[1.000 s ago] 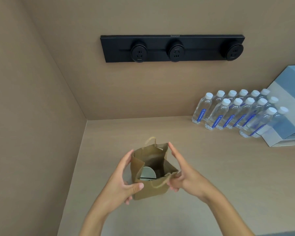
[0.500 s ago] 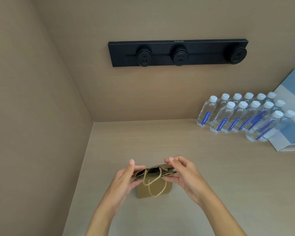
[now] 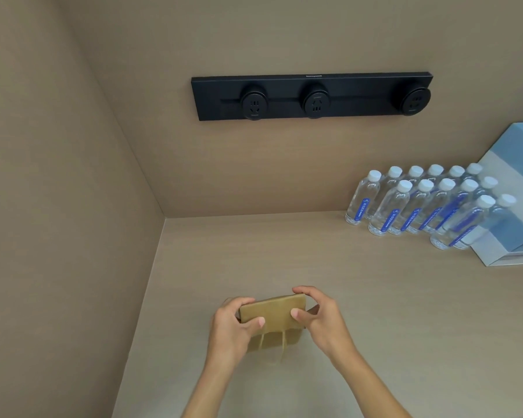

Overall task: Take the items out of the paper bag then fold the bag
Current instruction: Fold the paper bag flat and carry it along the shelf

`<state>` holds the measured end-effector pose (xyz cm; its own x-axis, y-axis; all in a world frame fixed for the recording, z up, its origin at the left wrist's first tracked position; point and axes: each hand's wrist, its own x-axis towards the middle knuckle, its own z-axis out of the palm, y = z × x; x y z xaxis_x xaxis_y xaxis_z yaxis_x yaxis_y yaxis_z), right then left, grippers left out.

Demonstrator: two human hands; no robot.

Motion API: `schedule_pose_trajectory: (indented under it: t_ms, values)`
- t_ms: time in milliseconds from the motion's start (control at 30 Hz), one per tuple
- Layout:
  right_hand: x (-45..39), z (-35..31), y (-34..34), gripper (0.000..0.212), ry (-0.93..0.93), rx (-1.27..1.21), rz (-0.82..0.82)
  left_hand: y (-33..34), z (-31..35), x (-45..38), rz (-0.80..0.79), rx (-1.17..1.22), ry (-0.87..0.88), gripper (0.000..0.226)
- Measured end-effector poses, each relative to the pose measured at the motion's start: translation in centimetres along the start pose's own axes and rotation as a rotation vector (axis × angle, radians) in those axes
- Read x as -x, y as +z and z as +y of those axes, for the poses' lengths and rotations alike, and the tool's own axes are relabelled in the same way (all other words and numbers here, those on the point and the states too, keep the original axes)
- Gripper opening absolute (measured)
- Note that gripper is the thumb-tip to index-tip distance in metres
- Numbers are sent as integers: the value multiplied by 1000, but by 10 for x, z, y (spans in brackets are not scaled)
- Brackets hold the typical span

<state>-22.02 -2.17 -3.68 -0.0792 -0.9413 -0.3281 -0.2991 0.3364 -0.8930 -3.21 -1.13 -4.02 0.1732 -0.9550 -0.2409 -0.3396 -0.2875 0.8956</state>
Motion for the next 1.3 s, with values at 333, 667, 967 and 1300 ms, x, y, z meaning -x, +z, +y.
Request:
schedule_pose_trajectory:
  t_ms: [333, 667, 967, 1300]
  values:
    - [14, 11, 4, 18, -78, -151, 108, -10, -24, 0, -43, 154, 16, 17]
    - [70, 40, -57, 28, -67, -290, 352, 40, 1, 28, -257, 168, 147, 15]
    - [111, 99, -183, 31, -58, -353, 465, 162, 47, 79, -436, 151, 198, 29]
    - [144, 162, -367, 25, -59, -383, 542, 338, 116, 149, -479, 139, 262, 26]
